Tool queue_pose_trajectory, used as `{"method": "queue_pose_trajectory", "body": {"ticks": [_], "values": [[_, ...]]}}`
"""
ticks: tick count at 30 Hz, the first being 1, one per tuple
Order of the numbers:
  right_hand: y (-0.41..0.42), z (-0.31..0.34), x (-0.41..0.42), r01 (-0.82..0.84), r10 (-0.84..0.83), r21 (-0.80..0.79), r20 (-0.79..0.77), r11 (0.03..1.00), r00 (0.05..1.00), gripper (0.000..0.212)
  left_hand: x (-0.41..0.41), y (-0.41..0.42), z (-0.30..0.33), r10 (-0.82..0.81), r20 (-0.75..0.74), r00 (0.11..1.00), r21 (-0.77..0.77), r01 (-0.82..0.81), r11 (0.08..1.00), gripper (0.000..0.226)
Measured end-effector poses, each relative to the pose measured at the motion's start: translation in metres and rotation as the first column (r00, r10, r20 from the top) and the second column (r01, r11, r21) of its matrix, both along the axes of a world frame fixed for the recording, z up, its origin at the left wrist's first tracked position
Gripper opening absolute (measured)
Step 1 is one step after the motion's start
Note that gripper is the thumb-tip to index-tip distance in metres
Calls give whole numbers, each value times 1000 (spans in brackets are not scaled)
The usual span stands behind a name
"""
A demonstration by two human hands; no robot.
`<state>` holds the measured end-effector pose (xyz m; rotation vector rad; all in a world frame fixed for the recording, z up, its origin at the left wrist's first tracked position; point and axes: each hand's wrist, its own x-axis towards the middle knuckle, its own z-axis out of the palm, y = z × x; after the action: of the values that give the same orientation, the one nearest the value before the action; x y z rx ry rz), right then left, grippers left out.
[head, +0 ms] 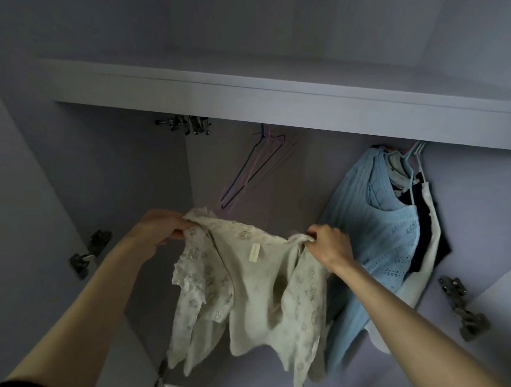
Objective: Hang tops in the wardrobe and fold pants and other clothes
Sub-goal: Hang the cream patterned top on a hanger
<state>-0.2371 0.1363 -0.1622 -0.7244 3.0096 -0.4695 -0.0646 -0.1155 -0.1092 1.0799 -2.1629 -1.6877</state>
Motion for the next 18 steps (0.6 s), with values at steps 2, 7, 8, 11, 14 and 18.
{"method": "queue_pose_trajectory", "body": {"ticks": [2, 7, 8, 11, 14, 18], "values": [[-22, -6, -2, -49, 54, -75, 75, 996, 996, 24, 3, -3, 9, -4, -31, 1000, -3, 4, 1000, 6], [-88, -7, -6, -128, 219, -323, 266, 938, 939, 37, 5, -10, 27, -2, -134, 991, -33, -3, 999, 9], [-105, -2, -7, -75, 218, -425, 299, 902, 929, 40, 6, -15, 30, -4, -155, 988, -38, -2, 999, 10], [-141, 19, -15, 230, 253, -719, 497, 656, 830, 51, 8, -18, 31, -10, -144, 989, -68, 0, 998, 11], [-166, 36, -26, 478, 319, -743, 647, 469, 693, 40, 11, -24, 24, -15, -108, 994, -63, 8, 998, 14], [-178, 42, -34, 533, 259, -684, 704, 498, 661, 22, 13, -37, 19, -2, -102, 995, -53, -3, 999, 16]]}}
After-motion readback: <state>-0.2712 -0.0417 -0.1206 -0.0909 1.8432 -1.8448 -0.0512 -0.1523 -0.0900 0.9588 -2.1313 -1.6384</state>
